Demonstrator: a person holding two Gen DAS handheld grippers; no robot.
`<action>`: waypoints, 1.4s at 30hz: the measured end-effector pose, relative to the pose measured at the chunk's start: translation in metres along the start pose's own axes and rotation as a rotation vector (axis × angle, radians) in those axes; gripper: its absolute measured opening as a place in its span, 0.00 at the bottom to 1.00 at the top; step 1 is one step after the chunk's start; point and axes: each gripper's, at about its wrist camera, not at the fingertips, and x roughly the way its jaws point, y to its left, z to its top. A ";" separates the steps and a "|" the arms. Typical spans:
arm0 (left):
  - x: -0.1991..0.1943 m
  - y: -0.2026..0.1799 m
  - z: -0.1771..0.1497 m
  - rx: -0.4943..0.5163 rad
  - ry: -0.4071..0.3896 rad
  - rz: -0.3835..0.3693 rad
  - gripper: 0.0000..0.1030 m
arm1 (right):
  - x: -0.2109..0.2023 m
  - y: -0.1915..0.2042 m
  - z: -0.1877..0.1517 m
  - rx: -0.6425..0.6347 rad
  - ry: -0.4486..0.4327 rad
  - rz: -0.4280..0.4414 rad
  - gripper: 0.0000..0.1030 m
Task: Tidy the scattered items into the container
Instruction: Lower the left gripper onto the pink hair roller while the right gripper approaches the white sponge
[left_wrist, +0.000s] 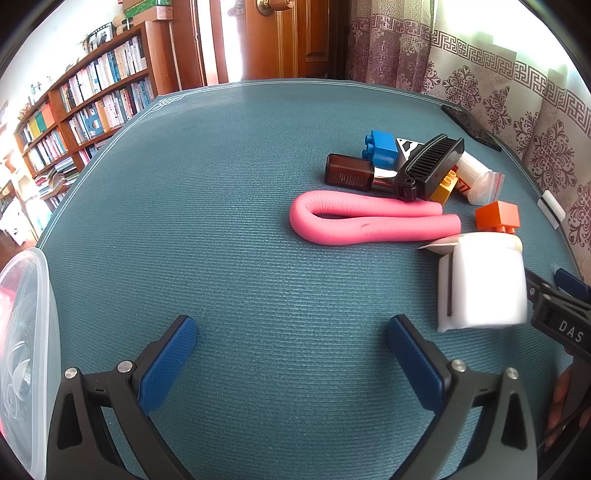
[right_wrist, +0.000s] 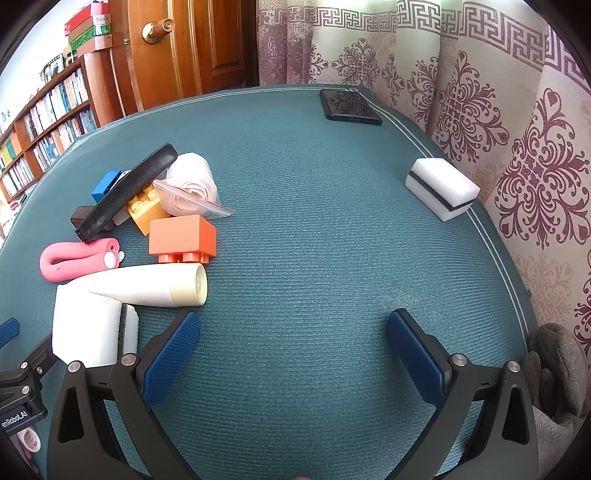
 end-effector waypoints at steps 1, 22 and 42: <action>0.000 0.000 0.000 0.000 0.000 0.000 1.00 | 0.000 0.000 0.000 0.000 0.000 0.000 1.00; -0.004 0.001 -0.005 -0.014 0.028 -0.013 1.00 | 0.002 -0.001 0.000 -0.003 0.001 -0.005 1.00; -0.061 0.045 -0.013 -0.079 -0.114 -0.050 1.00 | -0.026 -0.014 -0.013 0.065 -0.044 0.038 1.00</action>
